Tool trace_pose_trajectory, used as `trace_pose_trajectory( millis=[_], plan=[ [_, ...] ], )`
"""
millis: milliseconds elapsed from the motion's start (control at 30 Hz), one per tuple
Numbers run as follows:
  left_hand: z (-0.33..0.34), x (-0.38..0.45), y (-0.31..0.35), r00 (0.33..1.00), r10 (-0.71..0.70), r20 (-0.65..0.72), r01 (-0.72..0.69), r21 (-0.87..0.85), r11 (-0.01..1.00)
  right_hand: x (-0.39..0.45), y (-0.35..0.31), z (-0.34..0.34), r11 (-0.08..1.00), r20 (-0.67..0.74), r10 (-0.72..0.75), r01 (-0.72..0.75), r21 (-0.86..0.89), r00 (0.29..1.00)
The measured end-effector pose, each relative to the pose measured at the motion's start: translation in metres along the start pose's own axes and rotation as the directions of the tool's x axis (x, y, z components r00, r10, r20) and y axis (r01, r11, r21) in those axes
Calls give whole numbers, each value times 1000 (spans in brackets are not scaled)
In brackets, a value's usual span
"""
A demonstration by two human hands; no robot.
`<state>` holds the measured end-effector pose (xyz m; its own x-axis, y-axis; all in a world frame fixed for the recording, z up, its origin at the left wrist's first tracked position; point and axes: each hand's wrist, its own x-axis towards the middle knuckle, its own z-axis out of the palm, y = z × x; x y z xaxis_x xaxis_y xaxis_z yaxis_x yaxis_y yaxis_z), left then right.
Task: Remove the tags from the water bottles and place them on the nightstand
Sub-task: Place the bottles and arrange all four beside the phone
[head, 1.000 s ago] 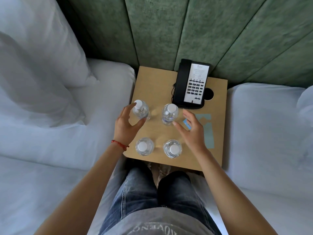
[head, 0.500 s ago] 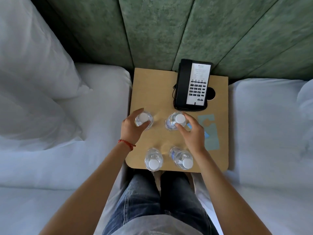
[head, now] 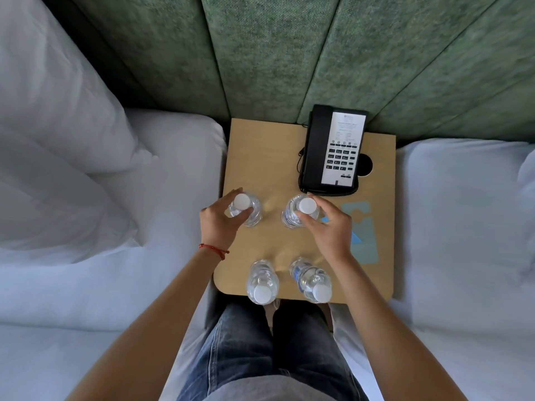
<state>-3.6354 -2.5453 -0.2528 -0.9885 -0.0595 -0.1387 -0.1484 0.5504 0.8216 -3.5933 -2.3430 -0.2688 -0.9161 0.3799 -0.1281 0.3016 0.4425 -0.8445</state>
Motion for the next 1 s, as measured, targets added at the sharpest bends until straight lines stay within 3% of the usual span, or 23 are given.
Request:
trace_pose_trajectory(
  millis=[700,1000],
  plan=[
    [23,128,28,999,40,-31,-40,13,999,123,-27,40,996,-62,-20,25,82,998],
    [35,146,33,998,55,27,-56,30,998,146,-36,38,996,19,-39,38,76,999]
  ],
)
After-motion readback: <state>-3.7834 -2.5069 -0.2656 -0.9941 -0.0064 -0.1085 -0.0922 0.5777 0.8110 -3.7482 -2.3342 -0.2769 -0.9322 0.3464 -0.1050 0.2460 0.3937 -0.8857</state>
